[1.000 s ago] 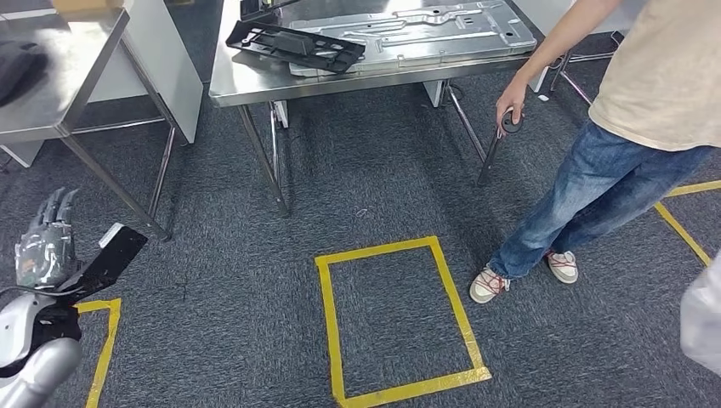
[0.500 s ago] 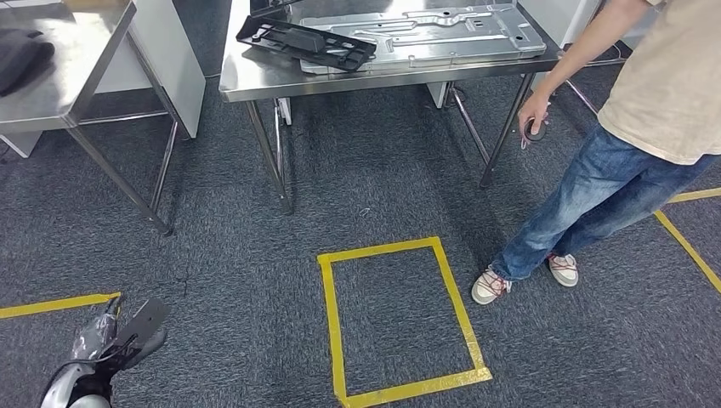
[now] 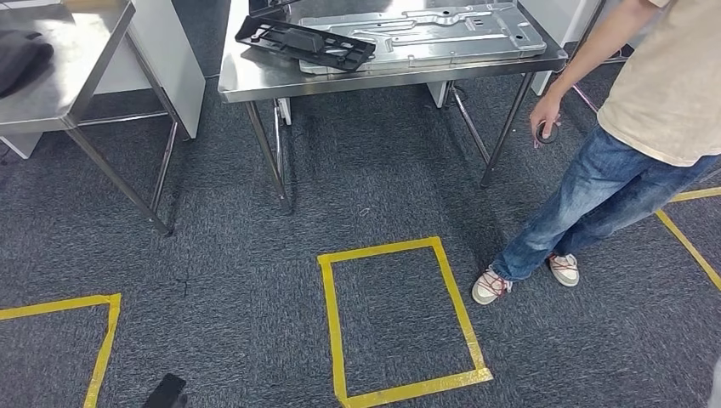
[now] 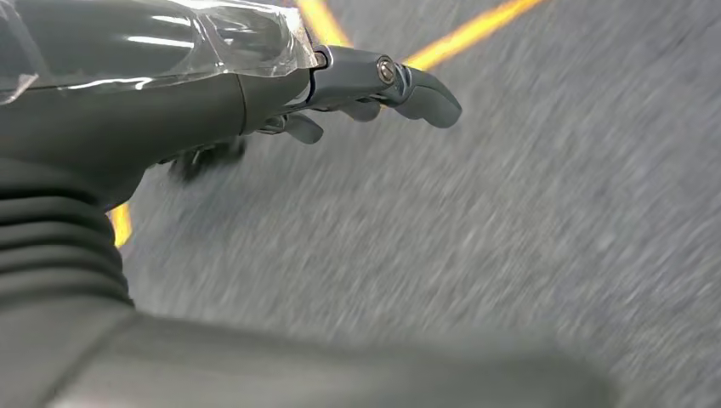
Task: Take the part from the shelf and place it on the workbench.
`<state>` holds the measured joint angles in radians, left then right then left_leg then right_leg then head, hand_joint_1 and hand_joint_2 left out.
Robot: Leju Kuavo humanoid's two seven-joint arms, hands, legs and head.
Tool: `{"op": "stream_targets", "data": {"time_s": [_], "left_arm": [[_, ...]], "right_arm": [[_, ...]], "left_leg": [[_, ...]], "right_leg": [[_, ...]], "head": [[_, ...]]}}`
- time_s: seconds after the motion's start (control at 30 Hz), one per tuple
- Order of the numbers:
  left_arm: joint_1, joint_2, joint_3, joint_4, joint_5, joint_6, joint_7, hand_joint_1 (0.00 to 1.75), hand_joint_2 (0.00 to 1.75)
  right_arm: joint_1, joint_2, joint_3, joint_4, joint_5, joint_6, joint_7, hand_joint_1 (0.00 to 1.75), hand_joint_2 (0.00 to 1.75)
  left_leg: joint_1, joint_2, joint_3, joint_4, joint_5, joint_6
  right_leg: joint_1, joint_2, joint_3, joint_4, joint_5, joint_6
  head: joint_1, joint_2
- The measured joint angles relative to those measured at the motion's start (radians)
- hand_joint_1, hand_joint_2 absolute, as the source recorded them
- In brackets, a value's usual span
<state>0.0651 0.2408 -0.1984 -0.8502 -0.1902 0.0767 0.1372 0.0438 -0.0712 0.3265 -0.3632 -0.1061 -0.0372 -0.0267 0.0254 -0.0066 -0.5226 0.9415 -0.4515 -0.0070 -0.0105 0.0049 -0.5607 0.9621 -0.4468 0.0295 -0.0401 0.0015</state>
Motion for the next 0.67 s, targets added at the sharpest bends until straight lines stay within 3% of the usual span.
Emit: {"op": "stream_targets", "data": {"time_s": [0.37, 0.67], "left_arm": [[0.084, -0.148, 0.082, 0.247, 0.166, -0.064, -0.115, 0.0, 0.0], [0.087, -0.195, 0.123, 0.332, 0.19, -0.076, -0.131, 0.0, 0.0]], "right_arm": [[0.072, 0.037, -0.161, 0.0, 0.09, 0.031, 0.022, 0.0, 0.0], [0.104, 0.053, -0.23, 0.0, 0.106, 0.037, 0.027, 0.0, 0.0]], "left_leg": [[0.0, 0.0, 0.002, 0.0, -0.002, 0.003], [-0.003, 0.002, 0.008, 0.003, -0.007, 0.01]], "right_leg": [[0.0, 0.0, 0.002, -0.001, -0.001, 0.002], [-0.003, 0.002, 0.006, -0.003, -0.002, 0.005]], "head": [[0.0, 0.0], [0.0, 0.0]]}}
